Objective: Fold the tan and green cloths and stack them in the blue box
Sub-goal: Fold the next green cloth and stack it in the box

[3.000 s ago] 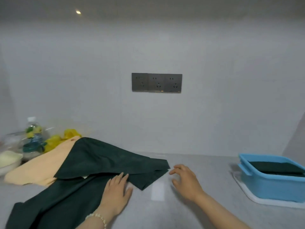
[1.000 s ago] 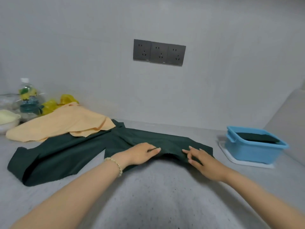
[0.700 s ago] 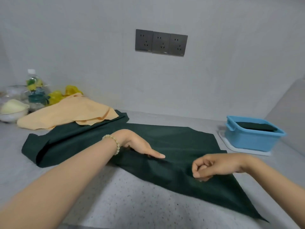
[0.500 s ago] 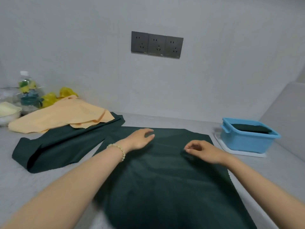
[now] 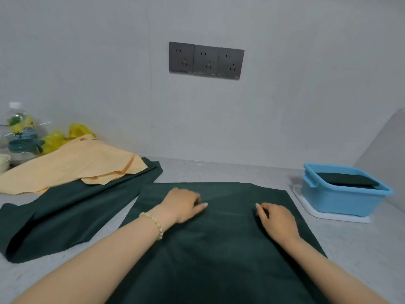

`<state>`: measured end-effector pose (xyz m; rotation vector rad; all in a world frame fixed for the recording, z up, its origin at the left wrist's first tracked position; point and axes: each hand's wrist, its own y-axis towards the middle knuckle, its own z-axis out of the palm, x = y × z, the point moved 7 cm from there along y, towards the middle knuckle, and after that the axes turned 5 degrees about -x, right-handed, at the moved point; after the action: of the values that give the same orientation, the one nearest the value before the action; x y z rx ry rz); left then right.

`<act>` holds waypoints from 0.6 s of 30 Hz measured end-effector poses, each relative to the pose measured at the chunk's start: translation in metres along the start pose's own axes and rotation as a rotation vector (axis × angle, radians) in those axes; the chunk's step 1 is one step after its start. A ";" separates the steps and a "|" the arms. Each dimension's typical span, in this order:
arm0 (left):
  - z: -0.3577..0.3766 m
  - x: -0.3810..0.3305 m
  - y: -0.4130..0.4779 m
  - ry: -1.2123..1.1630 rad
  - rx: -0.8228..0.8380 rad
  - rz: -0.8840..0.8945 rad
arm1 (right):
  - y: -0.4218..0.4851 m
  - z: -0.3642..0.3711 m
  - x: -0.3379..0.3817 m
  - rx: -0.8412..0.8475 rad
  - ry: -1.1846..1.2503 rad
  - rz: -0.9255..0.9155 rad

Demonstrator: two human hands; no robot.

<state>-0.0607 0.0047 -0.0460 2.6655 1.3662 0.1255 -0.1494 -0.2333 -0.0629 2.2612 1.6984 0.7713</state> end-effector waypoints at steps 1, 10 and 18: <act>-0.013 0.005 0.007 -0.072 -0.105 -0.016 | 0.007 0.000 0.000 -0.022 -0.006 0.010; 0.039 0.057 0.062 -0.194 0.007 -0.299 | 0.031 0.068 -0.006 0.323 -0.071 0.097; 0.039 0.061 0.070 -0.246 -0.104 -0.297 | 0.032 0.078 -0.015 0.368 -0.115 0.158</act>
<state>0.0359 0.0103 -0.0724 2.2729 1.6001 -0.1537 -0.0849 -0.2469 -0.1182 2.6500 1.7410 0.3682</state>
